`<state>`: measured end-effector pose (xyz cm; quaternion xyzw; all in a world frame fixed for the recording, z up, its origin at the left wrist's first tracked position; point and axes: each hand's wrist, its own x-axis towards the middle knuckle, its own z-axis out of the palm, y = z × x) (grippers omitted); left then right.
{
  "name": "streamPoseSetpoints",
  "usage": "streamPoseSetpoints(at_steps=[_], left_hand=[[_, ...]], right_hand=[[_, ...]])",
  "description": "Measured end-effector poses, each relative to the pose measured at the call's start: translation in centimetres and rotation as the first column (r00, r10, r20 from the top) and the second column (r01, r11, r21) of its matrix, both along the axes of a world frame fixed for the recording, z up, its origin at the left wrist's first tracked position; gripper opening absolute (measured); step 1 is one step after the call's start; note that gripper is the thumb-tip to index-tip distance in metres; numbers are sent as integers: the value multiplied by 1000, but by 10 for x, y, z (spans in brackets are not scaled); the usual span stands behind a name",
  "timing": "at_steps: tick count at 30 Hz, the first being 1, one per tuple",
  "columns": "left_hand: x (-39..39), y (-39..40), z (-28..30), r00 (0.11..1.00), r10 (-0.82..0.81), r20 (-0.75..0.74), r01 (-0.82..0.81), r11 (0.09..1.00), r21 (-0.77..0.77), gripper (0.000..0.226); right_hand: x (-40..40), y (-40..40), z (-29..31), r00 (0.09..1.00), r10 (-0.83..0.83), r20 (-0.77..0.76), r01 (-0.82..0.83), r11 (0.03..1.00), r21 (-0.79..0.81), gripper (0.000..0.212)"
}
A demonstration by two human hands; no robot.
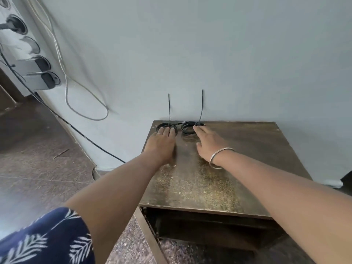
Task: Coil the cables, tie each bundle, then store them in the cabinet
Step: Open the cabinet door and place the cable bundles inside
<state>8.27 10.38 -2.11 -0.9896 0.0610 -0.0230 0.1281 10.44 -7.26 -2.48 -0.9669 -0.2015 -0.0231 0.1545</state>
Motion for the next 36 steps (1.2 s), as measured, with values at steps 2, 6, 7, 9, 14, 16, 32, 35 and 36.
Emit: streamPoseSetpoints(at_steps=[2, 6, 7, 9, 14, 16, 32, 35, 36], left_hand=[[7, 1, -7, 1000, -6, 14, 6, 1000, -15, 60], [15, -1, -12, 996, -10, 90, 17, 998, -68, 37], [16, -3, -11, 995, -4, 100, 11, 997, -72, 33], [17, -5, -7, 993, -4, 121, 12, 998, -65, 35], [11, -7, 6, 990, -46, 131, 55, 996, -71, 37], [4, -10, 8, 987, -85, 134, 94, 994, -64, 36], [-104, -38, 39, 949, -271, 163, 282, 958, -46, 42], [-130, -42, 44, 940, -304, 155, 313, 949, -36, 39], [-136, -42, 44, 938, -315, 144, 322, 946, -32, 38]], right_hand=[[8, 3, -8, 1000, -6, 10, 6, 999, -39, 62], [14, 5, -13, 998, 11, 67, -3, 993, -117, 55], [15, 5, -13, 996, 21, 84, -10, 991, -131, 50], [16, 5, -11, 994, 34, 106, -20, 991, -131, 37], [10, 4, 2, 999, 6, 32, -2, 995, -104, 27], [5, 2, 4, 999, -35, 3, 35, 998, -52, 22], [-114, -33, 34, 975, 52, 216, -18, 988, -156, 13], [-142, -45, 41, 961, 83, 264, -38, 984, -172, 16], [-149, -47, 43, 957, 104, 271, -55, 981, -184, 16]])
